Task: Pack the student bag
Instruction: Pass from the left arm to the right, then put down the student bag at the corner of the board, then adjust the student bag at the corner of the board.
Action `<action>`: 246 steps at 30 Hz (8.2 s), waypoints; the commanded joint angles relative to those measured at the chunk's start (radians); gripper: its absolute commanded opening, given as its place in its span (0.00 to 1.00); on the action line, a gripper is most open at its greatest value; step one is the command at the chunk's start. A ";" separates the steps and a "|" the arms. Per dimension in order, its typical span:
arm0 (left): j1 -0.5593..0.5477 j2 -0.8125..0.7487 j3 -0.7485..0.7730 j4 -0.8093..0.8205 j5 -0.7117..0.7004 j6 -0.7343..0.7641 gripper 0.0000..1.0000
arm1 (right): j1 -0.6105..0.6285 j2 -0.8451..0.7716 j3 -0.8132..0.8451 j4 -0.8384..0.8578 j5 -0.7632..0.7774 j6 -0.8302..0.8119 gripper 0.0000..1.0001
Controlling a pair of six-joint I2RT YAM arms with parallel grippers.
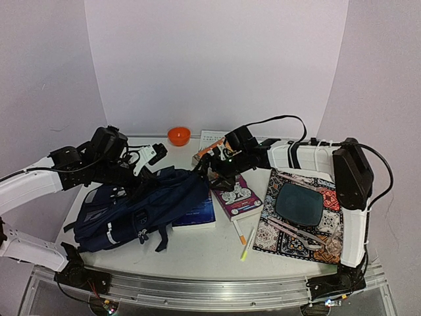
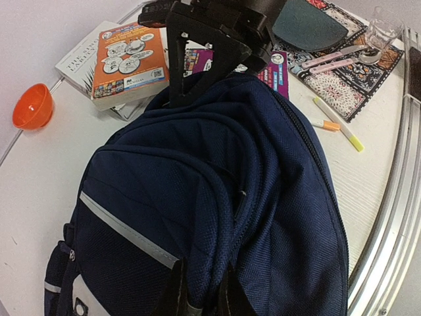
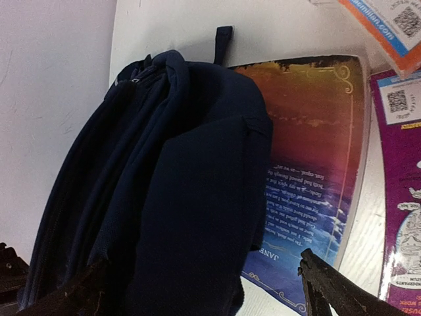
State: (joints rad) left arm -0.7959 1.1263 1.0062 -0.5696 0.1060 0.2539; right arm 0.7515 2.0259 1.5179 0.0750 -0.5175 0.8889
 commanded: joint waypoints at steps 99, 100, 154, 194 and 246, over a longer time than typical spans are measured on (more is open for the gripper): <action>0.123 0.247 -0.050 0.062 -0.062 -0.808 0.61 | 0.382 -0.341 -0.319 0.255 0.687 -0.267 0.57; 0.130 0.237 -0.056 0.062 -0.075 -0.820 0.62 | 0.358 -0.342 -0.316 0.243 0.645 -0.282 0.59; 0.354 0.297 -0.269 0.278 -0.186 -0.986 0.83 | 0.110 -0.033 0.111 -0.018 0.161 -0.481 0.00; 0.430 0.223 -0.356 0.175 -0.202 -1.061 0.88 | 0.051 0.340 0.298 0.038 0.115 -0.344 0.40; 0.257 0.251 -0.041 0.187 -0.009 -0.541 0.82 | 0.176 -0.110 -0.031 -0.002 0.241 -0.245 0.40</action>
State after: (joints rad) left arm -0.4512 1.3830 0.9160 -0.3493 0.0950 -0.3592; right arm 0.9237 1.8463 1.3914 0.1353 -0.2695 0.6030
